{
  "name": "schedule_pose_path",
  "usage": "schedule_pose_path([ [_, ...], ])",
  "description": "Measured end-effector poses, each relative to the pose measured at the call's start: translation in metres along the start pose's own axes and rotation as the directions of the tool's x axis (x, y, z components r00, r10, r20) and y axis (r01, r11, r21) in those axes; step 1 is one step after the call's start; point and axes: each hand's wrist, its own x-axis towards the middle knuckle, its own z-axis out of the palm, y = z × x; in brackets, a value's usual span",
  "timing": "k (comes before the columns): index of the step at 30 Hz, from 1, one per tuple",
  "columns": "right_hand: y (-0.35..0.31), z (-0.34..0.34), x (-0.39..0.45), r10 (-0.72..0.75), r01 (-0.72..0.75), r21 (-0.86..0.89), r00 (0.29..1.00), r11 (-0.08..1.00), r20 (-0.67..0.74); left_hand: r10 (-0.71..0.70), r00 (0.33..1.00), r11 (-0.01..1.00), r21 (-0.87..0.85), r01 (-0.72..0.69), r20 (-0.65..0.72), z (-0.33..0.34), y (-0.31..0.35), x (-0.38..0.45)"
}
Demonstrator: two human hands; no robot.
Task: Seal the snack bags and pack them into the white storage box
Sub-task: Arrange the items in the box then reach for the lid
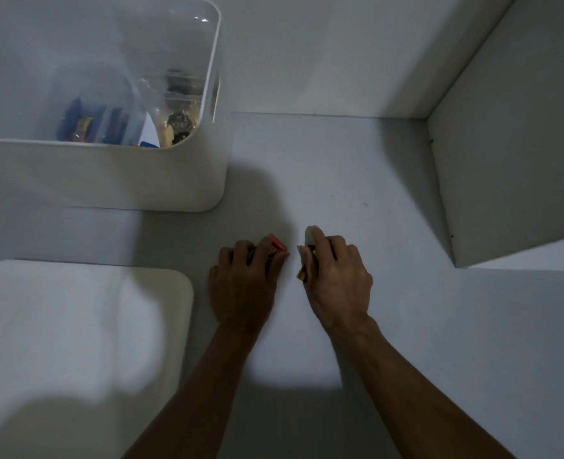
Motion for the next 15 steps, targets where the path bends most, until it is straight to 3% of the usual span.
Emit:
schedule_pose_path([
  [7, 0.001, -0.004, -0.002, 0.077, -0.081, 0.212, 0.997, 0.974, 0.028, -0.072, 0.989, 0.988, -0.145, 0.052, -0.131, -0.007, 0.003, -0.001],
  [11, 0.0, -0.013, 0.0, 0.167, -0.188, 0.342, 0.982, 0.921, 0.091, -0.168, 0.982, 0.961, -0.236, 0.144, -0.085, -0.014, 0.009, -0.003],
  [15, -0.004, -0.034, -0.001, 0.194, -0.232, 0.341, 0.971, 0.911, 0.142, -0.218, 0.976, 0.924, -0.328, 0.196, -0.031, -0.039, 0.014, 0.003],
])
